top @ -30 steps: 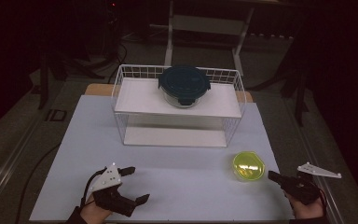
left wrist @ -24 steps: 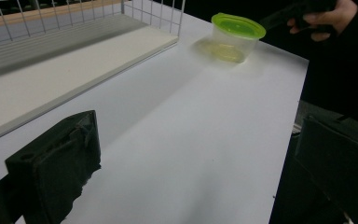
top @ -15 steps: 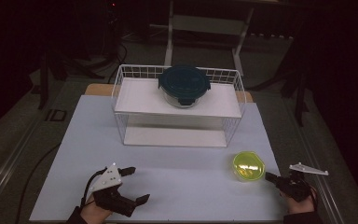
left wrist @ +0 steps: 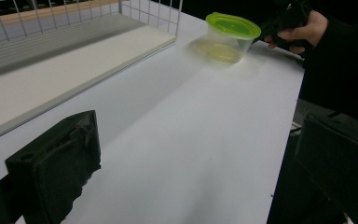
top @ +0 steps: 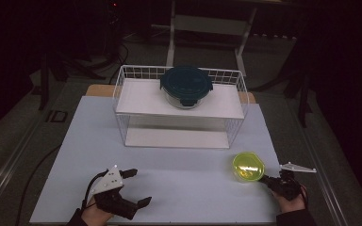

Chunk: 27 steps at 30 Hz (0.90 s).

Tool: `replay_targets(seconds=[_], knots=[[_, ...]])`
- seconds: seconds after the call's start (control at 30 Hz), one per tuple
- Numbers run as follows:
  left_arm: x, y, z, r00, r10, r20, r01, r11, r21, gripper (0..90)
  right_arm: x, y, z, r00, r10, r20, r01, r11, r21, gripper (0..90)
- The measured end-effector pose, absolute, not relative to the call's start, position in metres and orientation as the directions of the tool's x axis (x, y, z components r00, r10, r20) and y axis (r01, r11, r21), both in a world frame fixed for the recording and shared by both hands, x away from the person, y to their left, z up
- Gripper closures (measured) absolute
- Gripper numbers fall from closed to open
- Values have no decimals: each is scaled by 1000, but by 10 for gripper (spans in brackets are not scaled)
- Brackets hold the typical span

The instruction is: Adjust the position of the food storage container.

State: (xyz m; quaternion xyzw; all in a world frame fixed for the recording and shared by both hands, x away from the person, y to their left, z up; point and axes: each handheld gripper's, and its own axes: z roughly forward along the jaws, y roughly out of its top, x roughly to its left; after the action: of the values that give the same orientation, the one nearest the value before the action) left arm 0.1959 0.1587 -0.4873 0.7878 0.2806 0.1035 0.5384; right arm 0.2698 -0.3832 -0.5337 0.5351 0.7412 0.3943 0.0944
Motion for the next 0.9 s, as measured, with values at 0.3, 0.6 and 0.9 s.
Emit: replay_targets(seconds=[0.3,0.6,0.9], knots=[[196,158,-487,824,551,-134,327,-267,907,0,274,-374,-533,-425,859,285,721,131,680,900],[196,158,-487,824,550,-138,329,-265,907,0,281,-375,-529,-417,863,284,718,121,685,900],[196,158,-487,829,539,-149,333,-261,906,0,287,-358,-531,-447,845,293,723,149,674,900]])
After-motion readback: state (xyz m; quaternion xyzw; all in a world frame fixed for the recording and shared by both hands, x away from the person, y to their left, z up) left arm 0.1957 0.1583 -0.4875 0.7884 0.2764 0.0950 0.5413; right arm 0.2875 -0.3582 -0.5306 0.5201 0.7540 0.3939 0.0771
